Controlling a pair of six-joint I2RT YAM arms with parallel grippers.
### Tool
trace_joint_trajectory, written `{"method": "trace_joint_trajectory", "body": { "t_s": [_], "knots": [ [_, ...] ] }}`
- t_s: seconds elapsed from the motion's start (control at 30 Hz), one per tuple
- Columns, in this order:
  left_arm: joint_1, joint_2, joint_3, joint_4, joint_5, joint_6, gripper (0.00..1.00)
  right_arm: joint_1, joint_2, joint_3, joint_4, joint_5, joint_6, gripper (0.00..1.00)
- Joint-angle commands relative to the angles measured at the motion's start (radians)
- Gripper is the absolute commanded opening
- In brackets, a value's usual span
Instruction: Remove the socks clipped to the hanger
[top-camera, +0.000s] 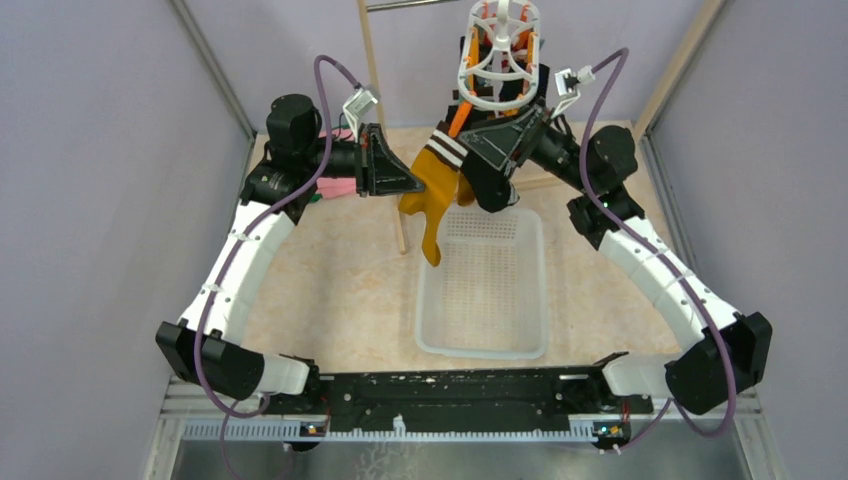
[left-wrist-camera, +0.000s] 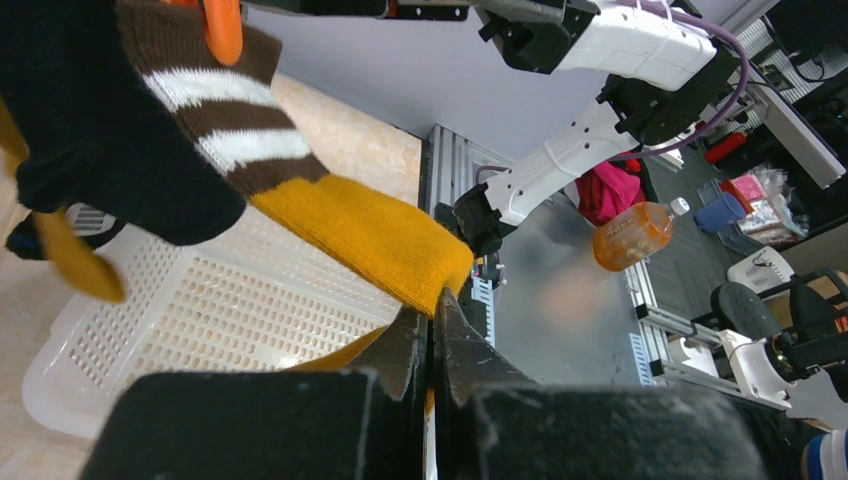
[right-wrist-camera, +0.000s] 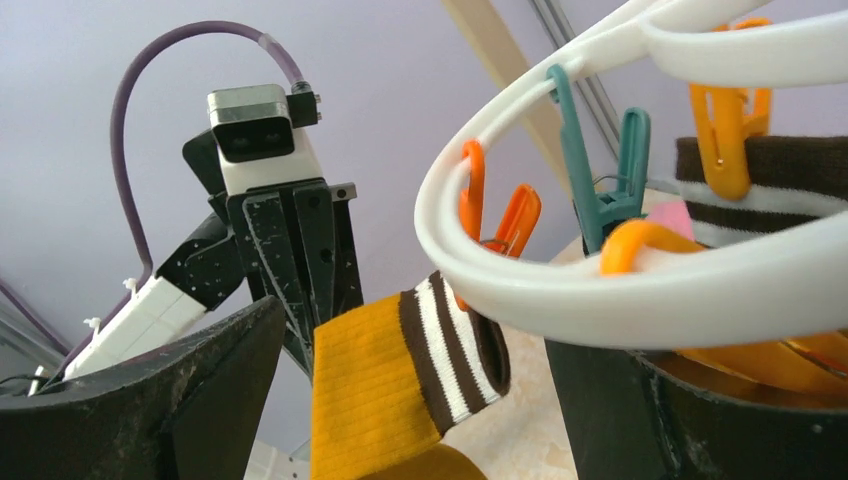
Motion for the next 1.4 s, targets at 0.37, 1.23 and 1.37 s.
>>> {"method": "trace_joint_trajectory", "body": {
  "t_s": [0.37,1.23,1.37],
  "knots": [
    [-0.006,0.015,0.05,-0.046,-0.064,0.085,0.0,0.035,0.098,0.131,-0.211,-0.156,-0.149,0.95],
    [-0.002,0.082,0.177,-0.098,-0.403,0.229,0.0,0.017,0.002,0.236,-0.616,-0.259,-0.386,0.99],
    [-0.001,0.127,0.211,-0.097,-0.471,0.265,0.0,0.014,-0.038,0.175,-0.669,-0.209,-0.436,0.99]
  ]
}}
